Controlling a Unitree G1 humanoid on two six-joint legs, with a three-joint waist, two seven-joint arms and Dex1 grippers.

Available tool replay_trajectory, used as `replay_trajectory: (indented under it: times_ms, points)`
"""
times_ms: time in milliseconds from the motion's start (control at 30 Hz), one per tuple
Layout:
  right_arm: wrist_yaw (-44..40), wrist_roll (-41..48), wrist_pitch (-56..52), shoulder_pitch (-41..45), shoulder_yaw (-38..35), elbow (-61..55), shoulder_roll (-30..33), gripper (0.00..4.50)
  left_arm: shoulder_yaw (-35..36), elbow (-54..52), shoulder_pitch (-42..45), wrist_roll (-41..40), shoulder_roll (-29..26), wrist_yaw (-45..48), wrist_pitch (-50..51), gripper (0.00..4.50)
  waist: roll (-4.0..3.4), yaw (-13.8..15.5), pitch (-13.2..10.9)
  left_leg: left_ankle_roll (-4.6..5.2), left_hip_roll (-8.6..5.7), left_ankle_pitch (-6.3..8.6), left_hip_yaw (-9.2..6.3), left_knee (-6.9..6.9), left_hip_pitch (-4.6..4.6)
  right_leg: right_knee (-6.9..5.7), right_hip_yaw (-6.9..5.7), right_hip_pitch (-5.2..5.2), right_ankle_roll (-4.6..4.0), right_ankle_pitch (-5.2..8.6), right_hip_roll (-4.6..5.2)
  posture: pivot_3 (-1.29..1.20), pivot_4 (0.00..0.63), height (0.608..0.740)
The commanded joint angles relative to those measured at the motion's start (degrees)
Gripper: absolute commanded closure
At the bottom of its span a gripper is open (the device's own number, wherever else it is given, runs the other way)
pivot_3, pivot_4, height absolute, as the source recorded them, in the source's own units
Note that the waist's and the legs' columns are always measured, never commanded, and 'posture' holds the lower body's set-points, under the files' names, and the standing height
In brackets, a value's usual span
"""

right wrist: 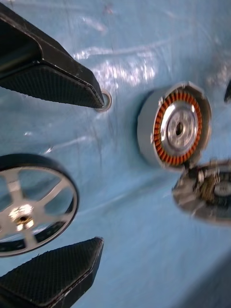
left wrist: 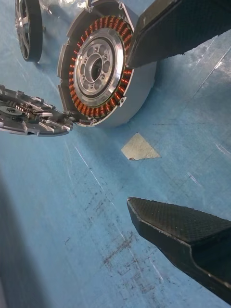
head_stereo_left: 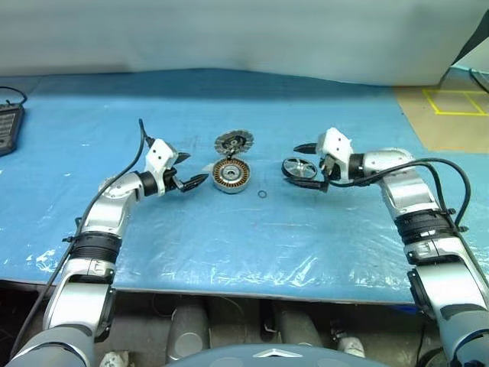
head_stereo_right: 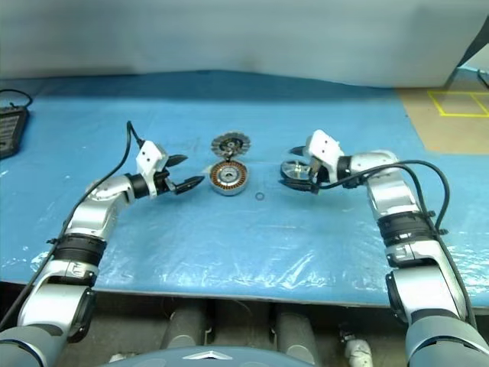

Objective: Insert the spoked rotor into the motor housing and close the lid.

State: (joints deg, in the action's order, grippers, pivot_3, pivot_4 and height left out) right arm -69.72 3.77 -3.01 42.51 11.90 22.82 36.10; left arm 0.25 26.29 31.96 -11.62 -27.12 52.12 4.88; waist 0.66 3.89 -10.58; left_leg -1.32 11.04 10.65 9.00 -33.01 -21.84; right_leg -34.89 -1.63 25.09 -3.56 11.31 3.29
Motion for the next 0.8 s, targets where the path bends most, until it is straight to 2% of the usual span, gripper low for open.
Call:
replay_trajectory:
  times_ms: [33, 167, 333, 533, 800]
  points:
    - [-6.5, -3.7, 2.2, 5.7, 5.9, -3.3, 0.3, 0.03, 1.1, -2.0, -0.3, -0.2, -1.1, -0.3, -0.9, 0.00, 0.00, -0.1, 0.0, 0.00, 0.01, 0.00, 0.00, 0.00, 0.00, -0.01, 0.00, 0.02, 0.00, 0.00, -0.01, 0.00, 0.150, 0.740]
    - [-10.3, -6.1, 3.9, 12.6, 10.5, 0.6, -3.8, 0.03, 1.6, -3.0, -1.4, -0.3, -1.4, -0.9, -0.7, 0.00, 0.00, 0.0, 0.0, 0.00, 0.03, 0.00, 0.00, 0.00, -0.05, -0.01, 0.00, 0.05, -0.01, 0.00, -0.01, 0.00, 0.150, 0.740]
    - [-9.7, -12.4, 11.9, 20.1, 15.8, 15.1, -10.6, 0.03, 2.0, -4.1, -2.6, -0.1, -1.5, -2.5, -0.6, 0.00, 0.00, -0.1, 0.0, 0.00, 0.07, 0.00, 0.00, -0.01, -0.05, -0.04, -0.01, 0.06, -0.02, 0.01, -0.01, 0.00, 0.150, 0.740]
    - [-5.7, -17.5, 19.9, 25.6, 17.8, 31.1, -17.2, 0.03, 1.5, -5.8, -3.2, -0.3, 0.0, -4.9, 0.0, 0.00, 0.00, 0.1, 0.0, 0.00, 0.08, 0.00, 0.00, -0.08, -0.18, -0.05, -0.03, 0.10, -0.03, 0.00, 0.01, 0.00, 0.150, 0.740]
    - [-0.7, -20.3, 24.4, 29.2, 17.0, 40.9, -22.2, 0.03, 1.6, -8.1, -5.4, -0.5, 0.3, -5.7, 0.9, 0.00, -0.01, -0.5, 0.0, -0.01, 0.31, 0.01, 0.13, -0.10, -0.08, -0.39, -0.08, 0.22, -0.31, 0.17, -0.03, 0.00, 0.150, 0.740]
